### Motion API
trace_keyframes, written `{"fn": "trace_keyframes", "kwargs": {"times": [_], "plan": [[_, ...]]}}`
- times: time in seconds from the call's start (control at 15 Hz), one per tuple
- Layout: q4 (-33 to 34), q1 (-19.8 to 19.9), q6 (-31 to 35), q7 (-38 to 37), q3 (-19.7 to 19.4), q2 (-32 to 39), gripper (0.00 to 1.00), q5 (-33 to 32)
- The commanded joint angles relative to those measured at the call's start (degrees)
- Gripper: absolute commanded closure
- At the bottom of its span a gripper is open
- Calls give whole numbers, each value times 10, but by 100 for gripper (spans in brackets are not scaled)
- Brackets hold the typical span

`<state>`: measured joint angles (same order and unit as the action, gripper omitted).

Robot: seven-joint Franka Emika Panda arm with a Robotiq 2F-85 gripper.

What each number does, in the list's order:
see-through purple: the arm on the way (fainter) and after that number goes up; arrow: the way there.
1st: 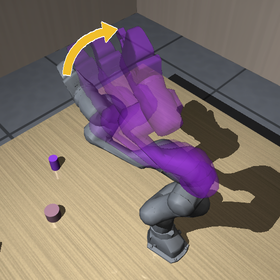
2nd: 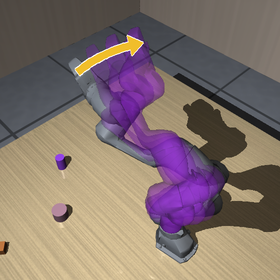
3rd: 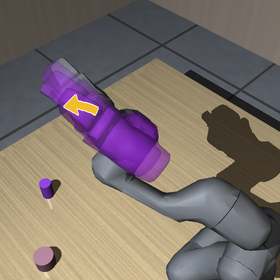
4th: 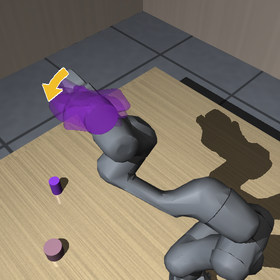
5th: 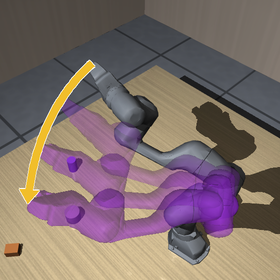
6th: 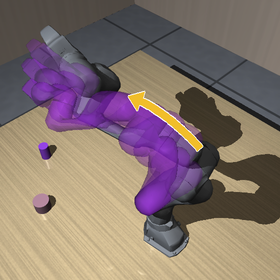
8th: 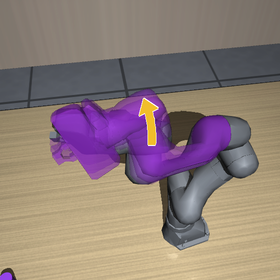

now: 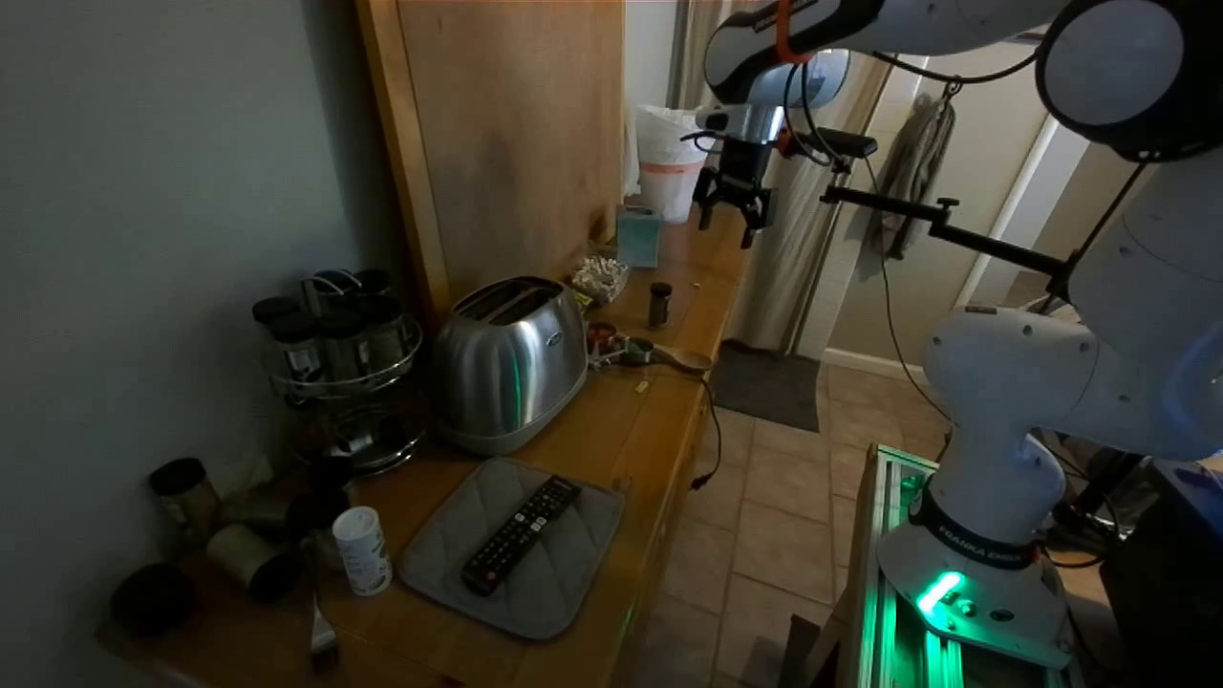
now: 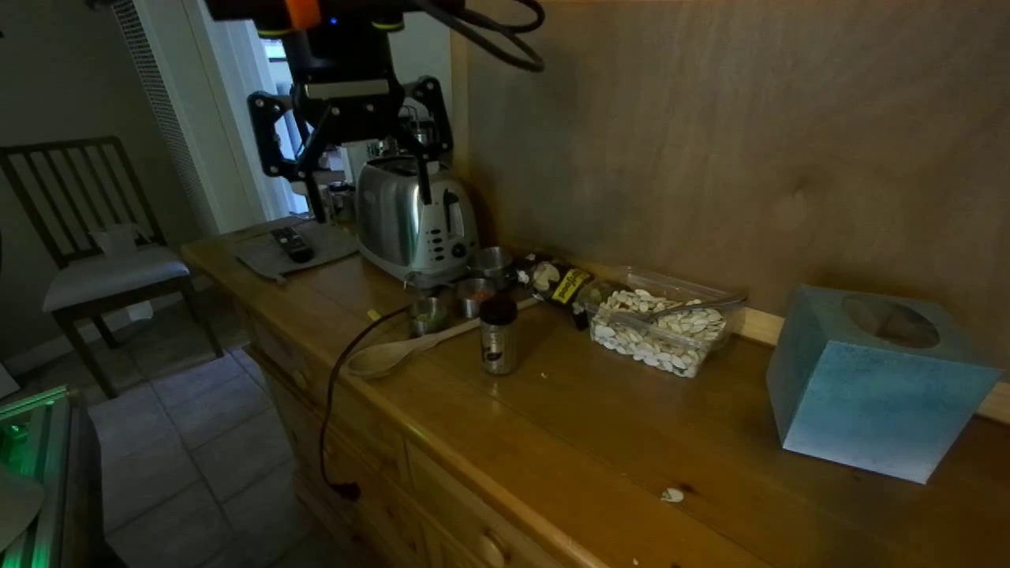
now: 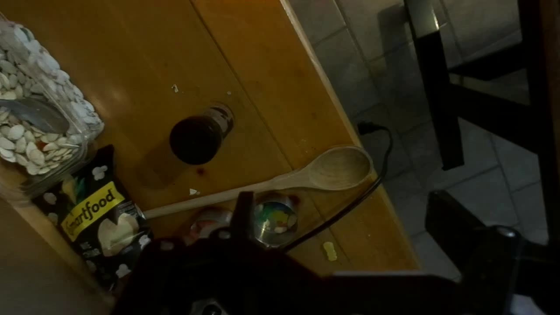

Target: Place the jar upright.

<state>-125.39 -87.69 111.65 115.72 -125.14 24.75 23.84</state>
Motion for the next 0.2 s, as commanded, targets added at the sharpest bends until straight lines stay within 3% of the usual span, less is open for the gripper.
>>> {"fn": "trace_keyframes", "kwargs": {"times": [0.0, 0.13], "plan": [[3, 25, -6, 9, 16, 14, 0, 22], [3, 24, -6, 5, 14, 17, 0, 26]]}}
